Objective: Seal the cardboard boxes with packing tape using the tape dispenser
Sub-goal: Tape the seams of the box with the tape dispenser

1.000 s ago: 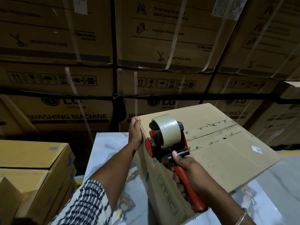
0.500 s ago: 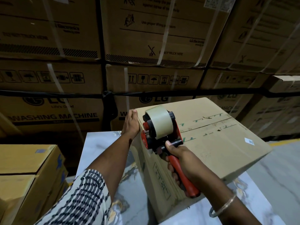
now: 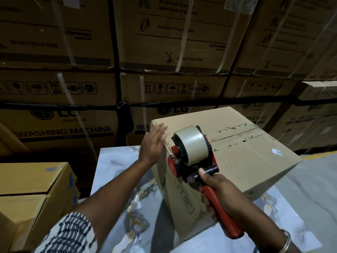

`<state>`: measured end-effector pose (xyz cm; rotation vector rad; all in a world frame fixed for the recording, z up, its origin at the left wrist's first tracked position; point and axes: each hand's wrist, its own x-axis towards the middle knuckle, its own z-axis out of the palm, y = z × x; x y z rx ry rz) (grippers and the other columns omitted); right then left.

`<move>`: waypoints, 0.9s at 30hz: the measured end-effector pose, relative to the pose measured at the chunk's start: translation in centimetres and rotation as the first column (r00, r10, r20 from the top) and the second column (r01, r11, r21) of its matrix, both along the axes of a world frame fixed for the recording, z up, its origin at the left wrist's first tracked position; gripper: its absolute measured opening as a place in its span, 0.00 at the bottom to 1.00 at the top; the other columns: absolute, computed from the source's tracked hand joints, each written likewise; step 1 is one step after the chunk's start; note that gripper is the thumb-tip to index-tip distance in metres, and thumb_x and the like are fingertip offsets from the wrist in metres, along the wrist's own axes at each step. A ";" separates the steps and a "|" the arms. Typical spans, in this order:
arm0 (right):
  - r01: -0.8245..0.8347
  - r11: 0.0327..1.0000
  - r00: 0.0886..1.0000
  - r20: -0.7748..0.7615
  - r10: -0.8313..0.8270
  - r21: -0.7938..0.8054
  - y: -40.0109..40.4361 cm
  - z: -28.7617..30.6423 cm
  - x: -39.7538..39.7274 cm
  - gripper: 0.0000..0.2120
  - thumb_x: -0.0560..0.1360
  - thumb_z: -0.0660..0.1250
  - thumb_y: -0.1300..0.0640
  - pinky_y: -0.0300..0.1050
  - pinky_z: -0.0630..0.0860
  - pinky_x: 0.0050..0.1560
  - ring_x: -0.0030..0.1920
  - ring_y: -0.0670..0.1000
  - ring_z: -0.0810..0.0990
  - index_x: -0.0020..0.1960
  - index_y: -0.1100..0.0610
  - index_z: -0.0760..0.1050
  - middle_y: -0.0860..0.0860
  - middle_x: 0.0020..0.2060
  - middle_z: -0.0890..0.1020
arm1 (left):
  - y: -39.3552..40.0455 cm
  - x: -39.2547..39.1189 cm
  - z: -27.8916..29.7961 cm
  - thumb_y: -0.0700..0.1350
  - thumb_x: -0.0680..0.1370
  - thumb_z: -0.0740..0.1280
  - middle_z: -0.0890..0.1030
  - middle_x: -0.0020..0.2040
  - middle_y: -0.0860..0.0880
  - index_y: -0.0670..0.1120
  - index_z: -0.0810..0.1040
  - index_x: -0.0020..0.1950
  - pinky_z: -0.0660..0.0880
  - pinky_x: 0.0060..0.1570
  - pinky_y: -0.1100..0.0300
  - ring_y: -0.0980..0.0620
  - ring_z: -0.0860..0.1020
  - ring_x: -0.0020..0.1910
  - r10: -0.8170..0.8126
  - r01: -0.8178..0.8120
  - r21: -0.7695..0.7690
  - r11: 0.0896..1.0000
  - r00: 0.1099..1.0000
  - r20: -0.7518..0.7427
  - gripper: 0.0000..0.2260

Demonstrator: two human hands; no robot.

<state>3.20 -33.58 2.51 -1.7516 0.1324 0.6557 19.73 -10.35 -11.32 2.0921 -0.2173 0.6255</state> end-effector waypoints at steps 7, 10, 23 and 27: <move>0.017 1.000 1.000 -0.024 -0.016 0.020 -0.1 0.0 0.0 0.25 0.78 0.63 0.38 0.40 0.67 0.26 0.23 0.53 0.70 0.45 0.62 0.71 0.57 0.28 0.73 | 1.4 -1.3 -1.0 0.73 0.78 0.52 0.55 0.81 0.57 0.75 0.52 0.75 0.55 0.77 0.40 0.55 0.45 0.81 -0.262 0.270 0.134 0.953 0.962 -0.075 0.26; 0.000 1.000 1.000 -0.007 0.001 0.015 -0.2 0.0 0.1 0.25 0.77 0.63 0.37 0.41 0.68 0.25 0.23 0.53 0.70 0.46 0.62 0.71 0.57 0.29 0.73 | 2.0 -0.8 -1.2 0.72 0.77 0.56 0.53 0.81 0.59 0.72 0.52 0.77 0.55 0.76 0.38 0.56 0.43 0.81 -0.281 0.296 0.151 0.943 0.953 -0.111 0.29; 0.018 0.998 0.998 0.061 -0.014 -0.066 -1.5 0.7 4.1 0.24 0.81 0.60 0.39 0.41 0.67 0.25 0.23 0.52 0.69 0.45 0.61 0.70 0.54 0.27 0.73 | -1.8 0.8 4.1 0.72 0.72 0.44 0.44 0.82 0.58 0.58 0.48 0.81 0.48 0.70 0.24 0.54 0.40 0.80 -0.047 0.261 0.455 0.851 0.902 -0.429 0.39; 0.014 0.997 0.997 0.073 -0.008 -0.077 -2.8 1.1 4.5 0.24 0.81 0.60 0.39 0.42 0.67 0.26 0.24 0.53 0.69 0.46 0.61 0.70 0.55 0.27 0.73 | -3.2 1.9 4.5 0.64 0.80 0.49 0.44 0.82 0.59 0.58 0.47 0.81 0.48 0.67 0.21 0.53 0.40 0.80 -0.028 0.261 0.483 0.836 0.899 -0.438 0.30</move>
